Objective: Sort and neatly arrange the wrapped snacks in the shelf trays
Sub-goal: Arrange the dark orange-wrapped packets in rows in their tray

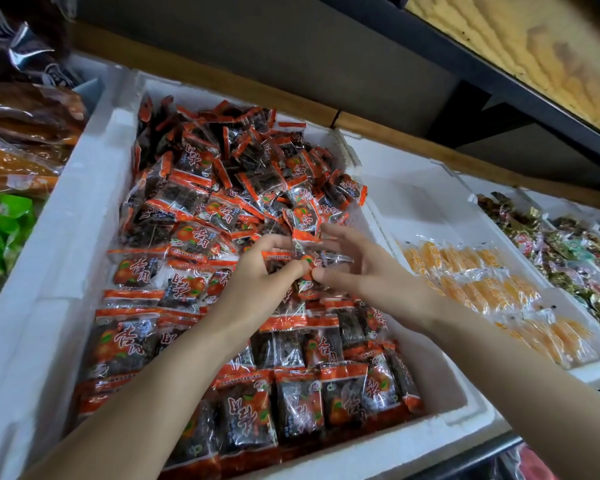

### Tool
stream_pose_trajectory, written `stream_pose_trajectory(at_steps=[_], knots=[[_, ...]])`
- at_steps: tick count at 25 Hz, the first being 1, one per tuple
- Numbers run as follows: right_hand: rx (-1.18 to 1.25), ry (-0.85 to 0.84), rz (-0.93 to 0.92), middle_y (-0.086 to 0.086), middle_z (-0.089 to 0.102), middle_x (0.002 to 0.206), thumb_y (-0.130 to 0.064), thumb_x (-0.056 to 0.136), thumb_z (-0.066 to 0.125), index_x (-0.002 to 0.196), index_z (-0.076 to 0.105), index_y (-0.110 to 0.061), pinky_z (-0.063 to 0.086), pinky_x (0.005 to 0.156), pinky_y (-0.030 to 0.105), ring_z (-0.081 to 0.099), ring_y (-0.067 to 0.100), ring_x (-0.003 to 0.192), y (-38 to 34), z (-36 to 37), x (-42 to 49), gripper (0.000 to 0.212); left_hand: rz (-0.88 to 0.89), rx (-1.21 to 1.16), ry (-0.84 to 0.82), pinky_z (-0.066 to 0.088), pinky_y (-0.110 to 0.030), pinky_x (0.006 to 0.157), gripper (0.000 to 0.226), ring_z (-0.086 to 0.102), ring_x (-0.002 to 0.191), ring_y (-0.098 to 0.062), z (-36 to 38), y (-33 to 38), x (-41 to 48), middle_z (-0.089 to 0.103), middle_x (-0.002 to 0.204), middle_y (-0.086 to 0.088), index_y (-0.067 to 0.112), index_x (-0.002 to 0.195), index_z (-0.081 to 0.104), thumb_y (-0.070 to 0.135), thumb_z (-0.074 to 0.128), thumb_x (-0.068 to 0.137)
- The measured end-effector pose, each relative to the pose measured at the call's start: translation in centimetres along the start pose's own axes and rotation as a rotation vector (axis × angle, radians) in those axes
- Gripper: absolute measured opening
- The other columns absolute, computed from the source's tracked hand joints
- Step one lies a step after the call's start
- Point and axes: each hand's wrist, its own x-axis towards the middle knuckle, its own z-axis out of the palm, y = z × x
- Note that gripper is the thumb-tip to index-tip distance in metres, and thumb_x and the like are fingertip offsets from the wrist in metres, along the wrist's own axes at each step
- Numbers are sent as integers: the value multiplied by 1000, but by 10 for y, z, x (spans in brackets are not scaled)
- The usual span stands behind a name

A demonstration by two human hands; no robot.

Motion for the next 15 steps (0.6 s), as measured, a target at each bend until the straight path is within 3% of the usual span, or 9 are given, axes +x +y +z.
stream_pose_trajectory(at_steps=[3,5,7,12,15], knots=[[-113,77,-18,2,66,104,-17,77,73,118,52,-14,49,69,21,58,9,67,6,-4,10,46,99,63,23,41,-9,59,12,48,69,3,-1,-3,1,51,83,17,34,98,58,25,60,91],[-309,241,-9,-7,64,89,-18,78,74,106,51,-18,45,63,11,58,6,69,15,-13,22,37,131,78,140,37,0,52,13,48,57,8,-4,-6,4,48,78,15,27,104,58,23,59,92],[-550,350,42,-11,60,86,-20,81,71,108,47,-21,41,62,13,58,6,73,27,-23,34,36,128,72,257,34,5,52,15,45,56,23,-8,-7,7,45,83,21,23,108,56,22,59,93],[-767,49,238,9,62,113,-22,90,61,125,47,-8,41,86,29,57,25,105,61,-24,63,40,85,99,285,33,2,58,17,41,68,30,-8,-10,11,42,96,29,26,108,54,27,59,92],[-610,1,317,11,60,112,-22,92,57,128,47,-7,44,91,35,57,25,100,66,-30,69,40,61,111,284,30,-13,79,17,42,88,12,-7,-12,12,43,110,19,27,109,55,27,60,92]])
